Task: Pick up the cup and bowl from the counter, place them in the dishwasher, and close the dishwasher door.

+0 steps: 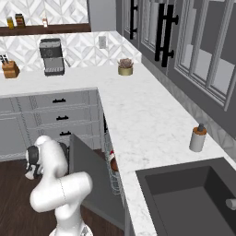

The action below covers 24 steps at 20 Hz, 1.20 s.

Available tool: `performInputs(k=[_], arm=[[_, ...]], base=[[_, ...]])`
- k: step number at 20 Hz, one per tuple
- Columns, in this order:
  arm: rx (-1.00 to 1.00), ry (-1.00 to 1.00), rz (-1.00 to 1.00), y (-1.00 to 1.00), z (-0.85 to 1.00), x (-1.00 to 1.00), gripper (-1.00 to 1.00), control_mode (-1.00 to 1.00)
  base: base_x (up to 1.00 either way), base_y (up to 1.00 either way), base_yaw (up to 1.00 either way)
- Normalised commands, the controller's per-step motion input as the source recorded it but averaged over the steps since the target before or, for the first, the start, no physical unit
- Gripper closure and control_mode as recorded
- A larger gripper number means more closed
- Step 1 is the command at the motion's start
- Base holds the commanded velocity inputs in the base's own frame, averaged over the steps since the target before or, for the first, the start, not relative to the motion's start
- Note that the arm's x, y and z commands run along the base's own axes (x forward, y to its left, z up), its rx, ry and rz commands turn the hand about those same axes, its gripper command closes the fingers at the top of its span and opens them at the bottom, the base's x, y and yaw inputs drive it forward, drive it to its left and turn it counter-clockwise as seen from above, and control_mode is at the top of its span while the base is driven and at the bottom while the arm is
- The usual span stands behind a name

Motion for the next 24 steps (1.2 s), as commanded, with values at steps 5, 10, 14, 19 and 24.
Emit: performInputs(k=[5, 10, 14, 19, 24], arm=[[-0.01, 0.36, 0.02, -0.17, -0.4, 0.95, -1.0, -1.0], [0.0, 0.11, 0.17, -0.95, -0.42, 0.25, -1.0, -1.0], [0.0, 0.01, 0.22, -1.0, -0.37, 0.19, -1.0, -1.0], [0.02, 0.0, 0.17, -1.0, -0.06, 0.09, -1.0, -1.0], [0.1, 0.0, 0.12, -1.0, 0.05, -0.03, -1.0, -1.0]], base=[[0.0, 0.0, 0.0], [0.0, 0.0, 0.0], [0.0, 0.0, 0.0], [0.0, 0.0, 0.0], [0.0, 0.0, 0.0]])
